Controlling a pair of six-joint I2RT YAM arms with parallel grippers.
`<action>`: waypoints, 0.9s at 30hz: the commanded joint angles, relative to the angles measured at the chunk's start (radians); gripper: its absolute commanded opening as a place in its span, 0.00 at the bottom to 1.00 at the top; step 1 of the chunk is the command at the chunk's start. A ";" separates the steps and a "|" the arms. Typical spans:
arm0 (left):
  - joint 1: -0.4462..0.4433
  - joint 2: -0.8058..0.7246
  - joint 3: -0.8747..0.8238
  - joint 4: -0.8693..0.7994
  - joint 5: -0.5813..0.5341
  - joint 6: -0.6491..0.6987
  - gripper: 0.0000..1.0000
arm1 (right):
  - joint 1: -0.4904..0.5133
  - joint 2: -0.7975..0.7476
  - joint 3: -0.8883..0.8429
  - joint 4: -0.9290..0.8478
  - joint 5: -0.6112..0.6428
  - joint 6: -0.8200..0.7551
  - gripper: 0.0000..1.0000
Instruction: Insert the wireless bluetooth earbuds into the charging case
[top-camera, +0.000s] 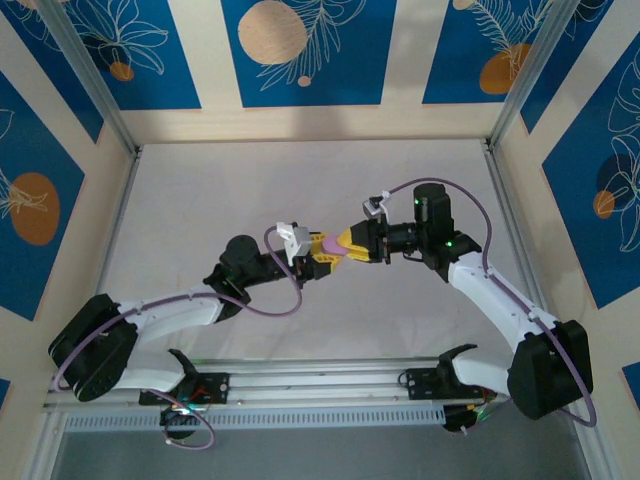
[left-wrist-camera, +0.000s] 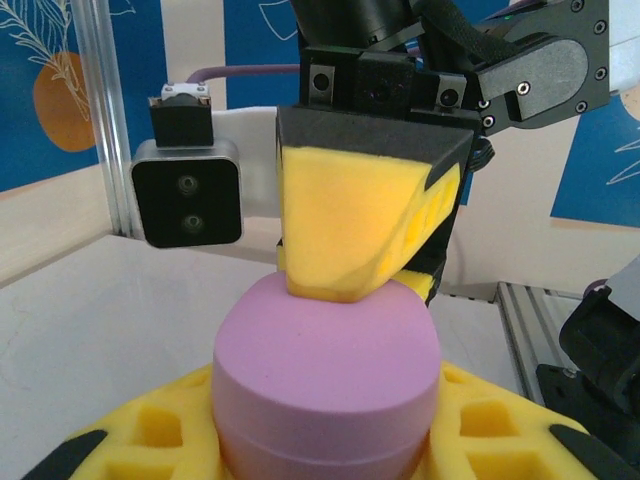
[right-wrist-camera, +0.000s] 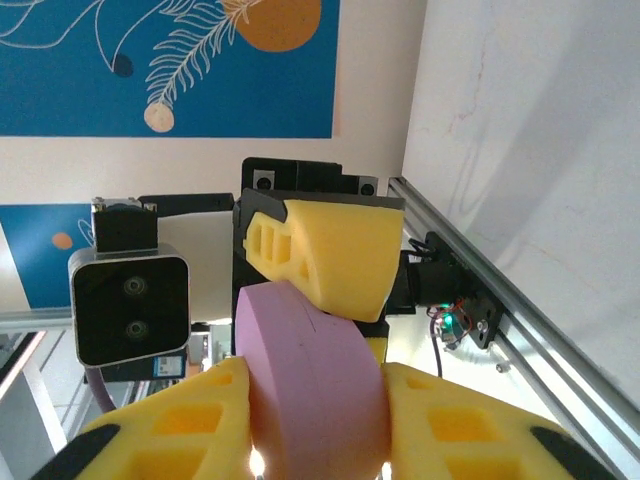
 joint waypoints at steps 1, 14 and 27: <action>-0.016 -0.019 0.034 -0.021 -0.014 0.010 0.32 | 0.016 -0.012 0.039 -0.106 0.030 -0.061 0.24; -0.016 -0.129 0.011 -0.218 -0.122 0.116 0.65 | -0.095 -0.098 -0.072 -0.114 0.207 -0.046 0.17; -0.013 -0.352 0.010 -0.492 -0.403 0.128 0.81 | -0.080 0.186 -0.219 -0.030 0.387 -0.074 0.18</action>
